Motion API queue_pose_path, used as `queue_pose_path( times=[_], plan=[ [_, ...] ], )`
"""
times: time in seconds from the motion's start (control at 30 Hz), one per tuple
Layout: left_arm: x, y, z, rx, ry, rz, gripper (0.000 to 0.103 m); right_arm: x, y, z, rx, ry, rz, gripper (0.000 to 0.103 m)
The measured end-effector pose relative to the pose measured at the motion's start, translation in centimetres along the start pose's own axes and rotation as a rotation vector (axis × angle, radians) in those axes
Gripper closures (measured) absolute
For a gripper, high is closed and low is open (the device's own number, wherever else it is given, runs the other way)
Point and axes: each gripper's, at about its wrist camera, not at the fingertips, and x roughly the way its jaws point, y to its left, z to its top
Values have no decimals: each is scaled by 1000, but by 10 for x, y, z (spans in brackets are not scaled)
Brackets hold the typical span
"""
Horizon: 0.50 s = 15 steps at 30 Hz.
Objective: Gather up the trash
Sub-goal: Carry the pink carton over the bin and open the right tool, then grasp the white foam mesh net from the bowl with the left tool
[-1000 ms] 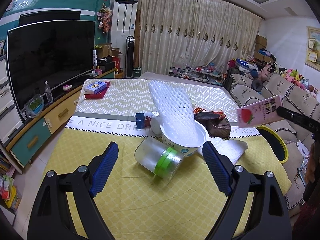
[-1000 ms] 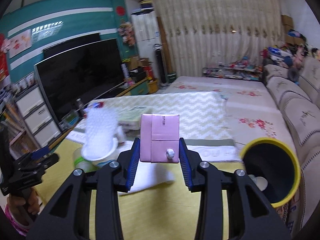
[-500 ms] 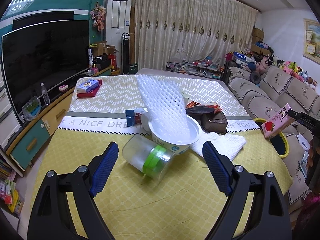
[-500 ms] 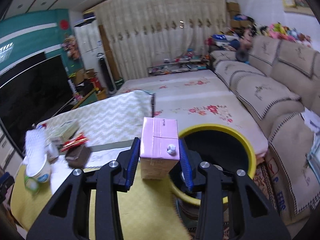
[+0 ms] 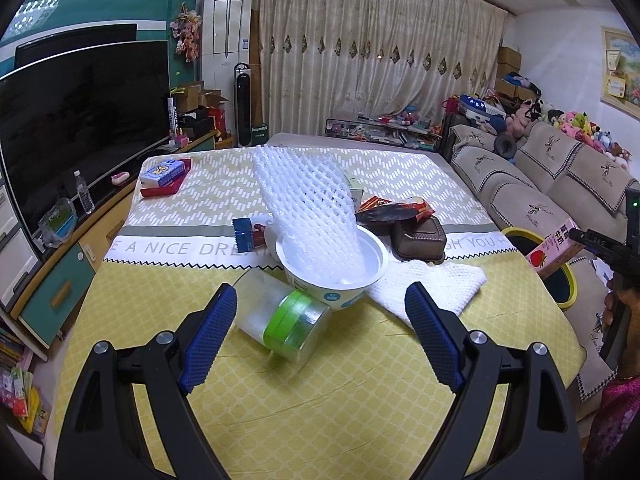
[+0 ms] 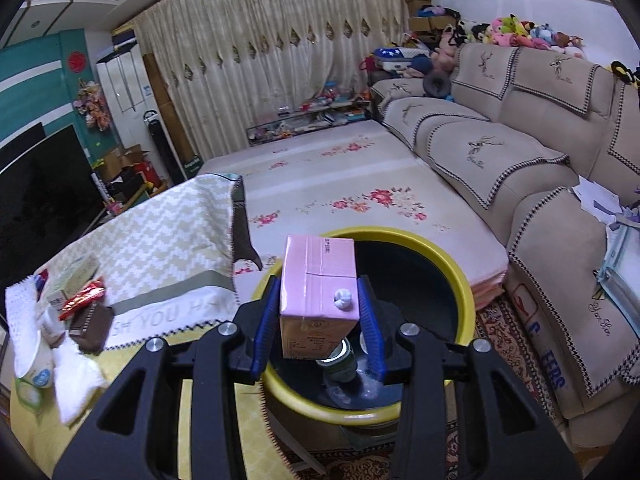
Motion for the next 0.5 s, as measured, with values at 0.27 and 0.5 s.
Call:
queue_pose_path(
  times=[0.27, 0.5],
  plan=[
    [3, -1, -1, 2, 8, -2, 18, 9, -5, 0, 4, -31, -46, 35],
    [7, 1, -1, -1, 16, -6, 18, -1, 5, 0, -26, -44, -35, 35]
  ],
)
